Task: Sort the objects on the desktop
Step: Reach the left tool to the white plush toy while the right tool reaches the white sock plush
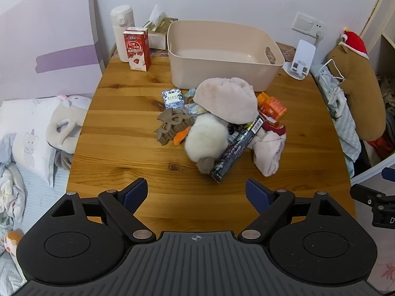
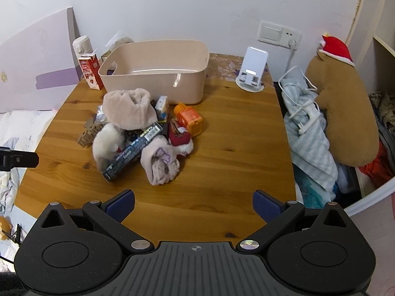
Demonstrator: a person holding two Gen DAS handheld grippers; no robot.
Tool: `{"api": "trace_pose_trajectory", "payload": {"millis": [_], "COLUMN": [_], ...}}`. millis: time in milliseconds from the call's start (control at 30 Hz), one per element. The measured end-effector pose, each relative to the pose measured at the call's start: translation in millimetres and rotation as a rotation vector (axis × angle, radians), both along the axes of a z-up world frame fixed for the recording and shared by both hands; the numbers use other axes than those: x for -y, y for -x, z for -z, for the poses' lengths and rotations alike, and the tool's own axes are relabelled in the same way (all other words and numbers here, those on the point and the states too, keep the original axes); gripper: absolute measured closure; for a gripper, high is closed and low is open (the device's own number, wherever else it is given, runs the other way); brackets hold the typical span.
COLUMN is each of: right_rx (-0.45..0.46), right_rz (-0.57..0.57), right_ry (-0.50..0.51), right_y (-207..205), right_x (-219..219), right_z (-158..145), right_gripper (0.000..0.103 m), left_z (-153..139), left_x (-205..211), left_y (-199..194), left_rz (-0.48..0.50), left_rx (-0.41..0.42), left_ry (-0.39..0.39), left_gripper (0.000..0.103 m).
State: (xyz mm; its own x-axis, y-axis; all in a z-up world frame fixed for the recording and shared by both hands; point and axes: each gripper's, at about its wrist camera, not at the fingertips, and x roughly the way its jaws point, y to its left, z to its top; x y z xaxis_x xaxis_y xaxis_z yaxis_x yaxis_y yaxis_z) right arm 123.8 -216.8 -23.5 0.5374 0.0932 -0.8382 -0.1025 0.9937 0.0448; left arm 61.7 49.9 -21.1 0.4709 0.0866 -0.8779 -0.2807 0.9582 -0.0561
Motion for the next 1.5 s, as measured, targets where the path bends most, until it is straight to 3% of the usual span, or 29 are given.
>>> {"api": "trace_pose_trajectory", "payload": {"millis": [400,633,933,1267,1500], "right_rx": [-0.024,-0.008,0.021,-0.005,-0.048], "right_rz": [-0.015,0.021,-0.017,-0.036,-0.031], "right_ry": [-0.027,0.007,0.055,-0.007,-0.034], "right_y": [-33,-48,-63,-91,-114], "right_x": [-19,-30,-46,-46,-46], "right_z": [27,41,59,93,116], "right_gripper": [0.000,0.000,0.000,0.000,0.001], "left_z": [22,41,66,99,120], "left_x": [-32,-50,-69,-75,-63], "left_y": [-32,-49,-60,-73,-90], "left_rz": [0.049,0.057,0.021,-0.012,0.043], "left_rx": [-0.027,-0.053,-0.046,-0.021,0.008], "left_ry": [0.041,0.042,0.052,0.023,-0.017], "left_gripper": [0.015,0.015,0.015,0.015,0.015]}}
